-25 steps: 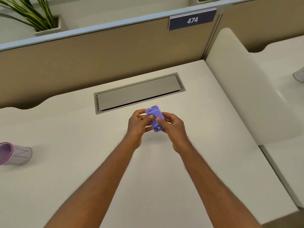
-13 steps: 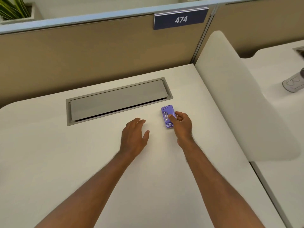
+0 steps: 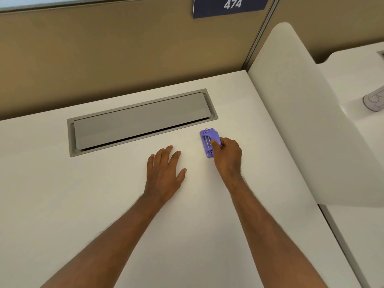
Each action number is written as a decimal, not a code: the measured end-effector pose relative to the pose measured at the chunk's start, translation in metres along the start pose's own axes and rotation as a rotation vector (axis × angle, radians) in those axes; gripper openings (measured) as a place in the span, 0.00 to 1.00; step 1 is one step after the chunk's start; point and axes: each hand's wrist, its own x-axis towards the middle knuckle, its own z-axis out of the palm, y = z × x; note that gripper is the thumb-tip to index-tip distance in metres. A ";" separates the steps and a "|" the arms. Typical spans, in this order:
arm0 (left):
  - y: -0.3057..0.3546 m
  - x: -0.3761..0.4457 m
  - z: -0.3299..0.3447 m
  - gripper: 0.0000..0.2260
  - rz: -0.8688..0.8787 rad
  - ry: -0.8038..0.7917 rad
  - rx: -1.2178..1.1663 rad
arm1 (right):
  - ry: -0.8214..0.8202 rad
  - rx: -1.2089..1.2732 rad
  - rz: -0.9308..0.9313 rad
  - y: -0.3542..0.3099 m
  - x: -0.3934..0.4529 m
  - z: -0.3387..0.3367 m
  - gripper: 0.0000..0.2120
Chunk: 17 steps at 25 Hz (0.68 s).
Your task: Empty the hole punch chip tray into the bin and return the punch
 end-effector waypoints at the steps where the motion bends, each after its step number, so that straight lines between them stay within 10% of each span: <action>1: 0.000 0.000 -0.001 0.27 0.000 -0.002 0.001 | 0.001 -0.014 0.009 -0.001 0.000 0.000 0.15; 17: -0.008 -0.014 -0.016 0.29 0.032 -0.031 0.027 | 0.031 -0.142 -0.096 -0.012 -0.018 -0.010 0.20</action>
